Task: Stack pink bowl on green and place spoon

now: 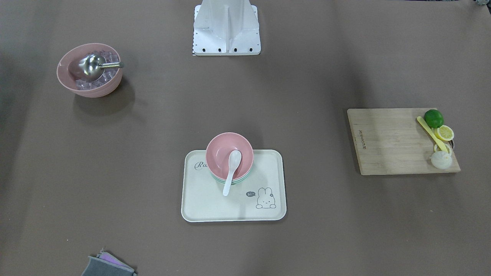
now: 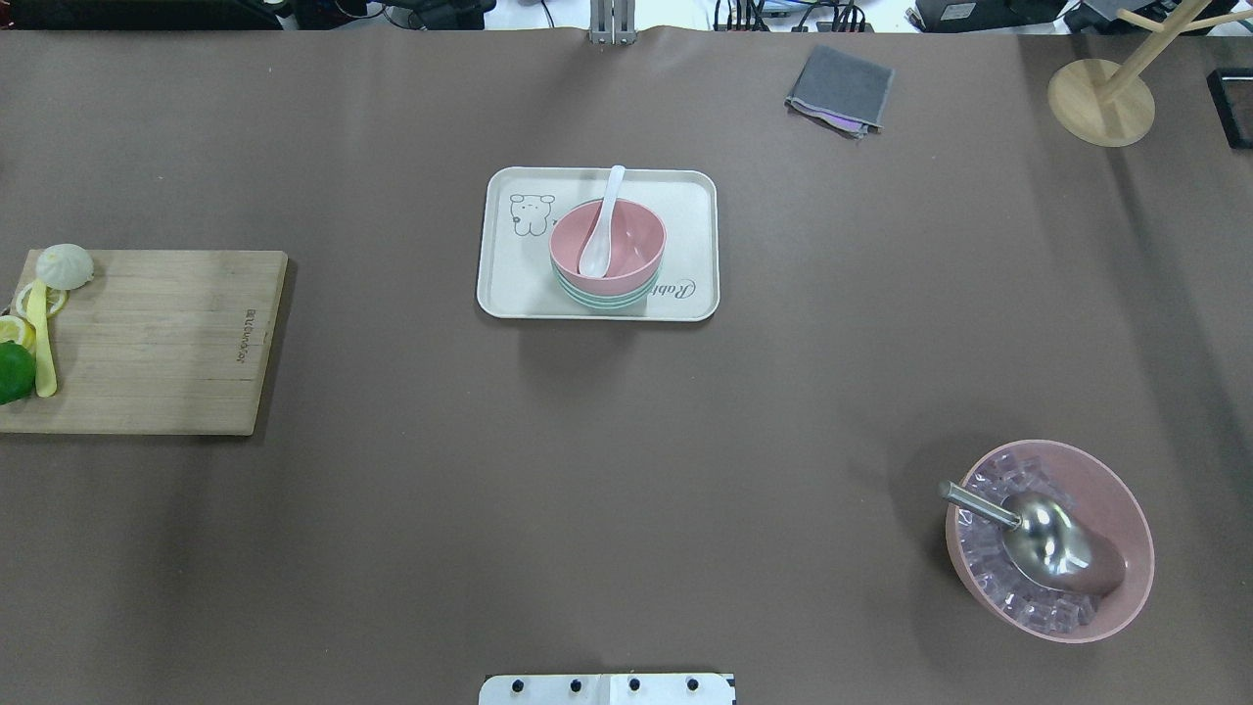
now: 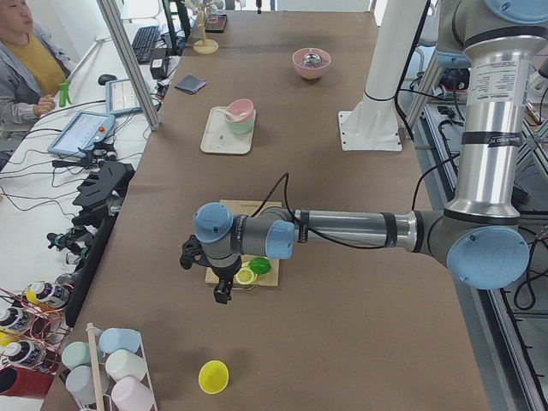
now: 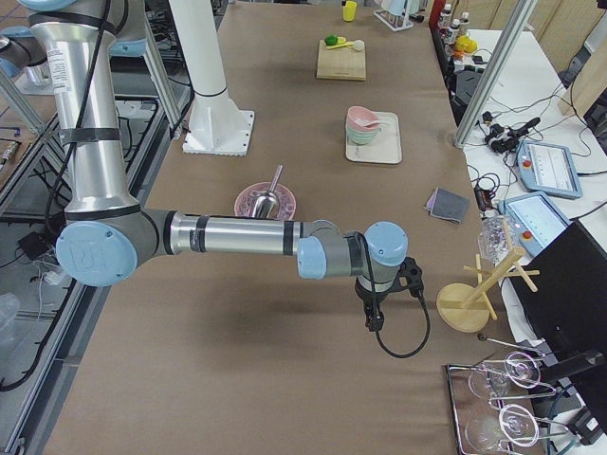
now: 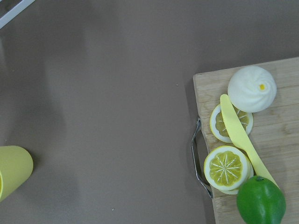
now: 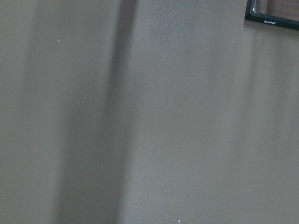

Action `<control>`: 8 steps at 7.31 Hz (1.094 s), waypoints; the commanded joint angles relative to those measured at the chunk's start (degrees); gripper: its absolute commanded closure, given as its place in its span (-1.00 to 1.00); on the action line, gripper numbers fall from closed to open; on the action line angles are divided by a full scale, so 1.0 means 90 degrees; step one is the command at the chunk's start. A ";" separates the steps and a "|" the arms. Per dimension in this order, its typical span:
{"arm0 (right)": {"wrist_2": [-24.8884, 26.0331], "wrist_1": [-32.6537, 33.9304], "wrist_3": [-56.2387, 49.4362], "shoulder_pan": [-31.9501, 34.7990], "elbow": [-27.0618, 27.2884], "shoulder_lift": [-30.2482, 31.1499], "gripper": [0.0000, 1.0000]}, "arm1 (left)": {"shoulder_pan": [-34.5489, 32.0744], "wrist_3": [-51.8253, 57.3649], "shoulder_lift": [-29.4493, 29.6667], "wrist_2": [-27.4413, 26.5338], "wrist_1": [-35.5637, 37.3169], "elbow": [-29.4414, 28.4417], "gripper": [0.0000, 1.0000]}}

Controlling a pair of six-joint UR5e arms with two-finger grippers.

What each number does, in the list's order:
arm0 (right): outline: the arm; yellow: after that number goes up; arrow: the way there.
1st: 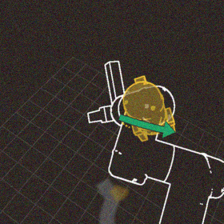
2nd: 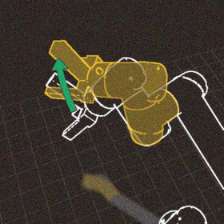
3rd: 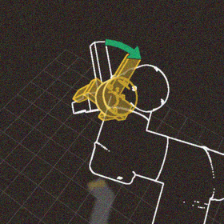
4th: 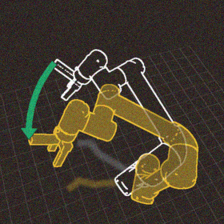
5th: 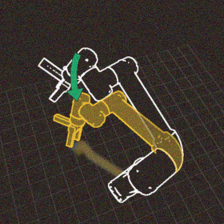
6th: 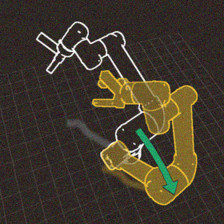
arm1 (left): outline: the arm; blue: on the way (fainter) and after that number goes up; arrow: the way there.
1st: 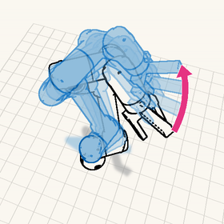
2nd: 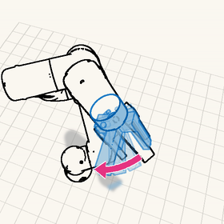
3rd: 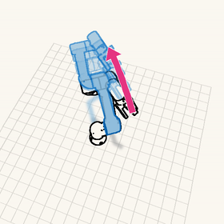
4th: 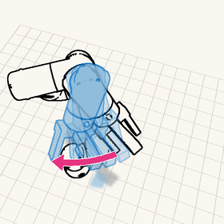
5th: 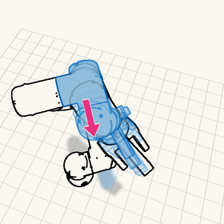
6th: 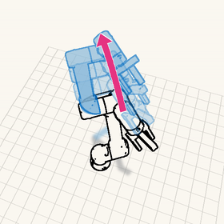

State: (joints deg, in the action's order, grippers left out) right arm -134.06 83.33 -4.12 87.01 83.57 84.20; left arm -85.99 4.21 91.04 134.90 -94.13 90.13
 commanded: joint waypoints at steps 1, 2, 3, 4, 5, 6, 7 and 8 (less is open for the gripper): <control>-0.0017 -0.0001 0.0008 0.0000 0.0030 0.0000 -1.00 | -0.0006 -0.0008 -0.0085 0.0301 0.0010 0.0277 -0.97; -0.0017 -0.0001 0.0018 -0.0010 0.0031 0.0000 -1.00 | 0.0003 -0.0018 -0.0105 0.0323 0.0010 0.0317 -0.97; -0.0017 -0.0001 0.0018 -0.0010 0.0031 0.0000 -1.00 | 0.0003 -0.0018 -0.0135 0.0313 0.0000 0.0318 -0.97; -0.0017 -0.0010 0.0018 -0.0010 0.0031 0.0000 -1.00 | 0.0003 -0.0018 -0.0135 0.0313 0.0000 0.0318 -0.97; -0.0026 -0.0011 0.0018 0.0000 0.0031 0.0000 -1.00 | 0.0003 -0.0018 -0.0135 0.0313 0.0000 0.0318 -0.97; -0.0027 -0.0011 0.0018 -0.0010 0.0031 0.0000 -1.00 | 0.0003 -0.0018 -0.0135 0.0313 0.0000 0.0318 -0.97; -0.0027 -0.0011 0.0018 -0.0010 0.0031 0.0000 -1.00 | 0.0003 -0.0018 -0.0135 0.0313 0.0000 0.0327 -0.97; -0.0027 -0.0011 0.0018 -0.0010 0.0031 0.0000 -1.00 | 0.0013 -0.0009 -0.0125 0.0304 0.0000 0.0347 -0.97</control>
